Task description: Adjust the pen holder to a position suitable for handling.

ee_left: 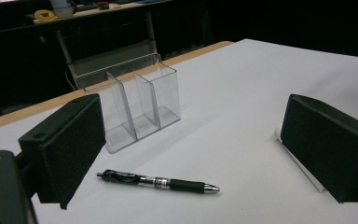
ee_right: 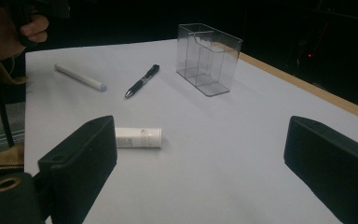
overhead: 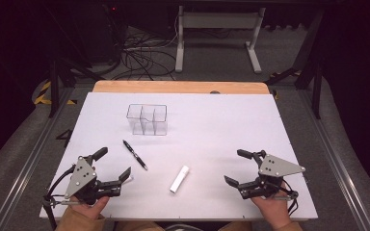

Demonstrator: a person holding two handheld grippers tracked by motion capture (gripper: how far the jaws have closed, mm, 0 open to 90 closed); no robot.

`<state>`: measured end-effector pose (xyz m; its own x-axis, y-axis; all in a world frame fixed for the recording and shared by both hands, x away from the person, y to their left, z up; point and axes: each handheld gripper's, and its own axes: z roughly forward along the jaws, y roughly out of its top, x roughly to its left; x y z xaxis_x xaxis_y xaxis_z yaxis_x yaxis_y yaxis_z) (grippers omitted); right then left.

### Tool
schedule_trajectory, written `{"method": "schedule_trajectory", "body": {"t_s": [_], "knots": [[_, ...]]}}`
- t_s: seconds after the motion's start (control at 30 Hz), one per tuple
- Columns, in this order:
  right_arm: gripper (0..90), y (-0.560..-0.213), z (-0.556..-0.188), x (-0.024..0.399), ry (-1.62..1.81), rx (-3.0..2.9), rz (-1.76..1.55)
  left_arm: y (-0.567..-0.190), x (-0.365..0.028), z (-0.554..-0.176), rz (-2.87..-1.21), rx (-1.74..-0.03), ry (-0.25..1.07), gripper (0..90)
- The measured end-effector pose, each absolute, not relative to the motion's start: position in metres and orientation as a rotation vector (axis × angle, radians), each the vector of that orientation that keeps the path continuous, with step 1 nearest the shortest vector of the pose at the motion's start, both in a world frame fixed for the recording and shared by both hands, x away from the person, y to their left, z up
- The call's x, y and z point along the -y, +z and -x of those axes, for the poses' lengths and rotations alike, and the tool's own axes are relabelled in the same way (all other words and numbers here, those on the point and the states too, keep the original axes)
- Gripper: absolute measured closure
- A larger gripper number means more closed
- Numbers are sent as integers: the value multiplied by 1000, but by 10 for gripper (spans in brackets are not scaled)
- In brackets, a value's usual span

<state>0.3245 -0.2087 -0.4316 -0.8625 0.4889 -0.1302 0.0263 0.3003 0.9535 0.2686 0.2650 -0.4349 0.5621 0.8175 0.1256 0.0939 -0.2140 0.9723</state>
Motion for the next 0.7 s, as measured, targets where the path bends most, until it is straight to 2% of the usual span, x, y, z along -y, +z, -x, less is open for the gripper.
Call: {"method": "schedule_trajectory", "body": {"t_s": [0.7], "knots": [[102, -414, -344, 180, 1559, -2228, -411, -434, -270, -269, -1654, -788, 808, 73]]}}
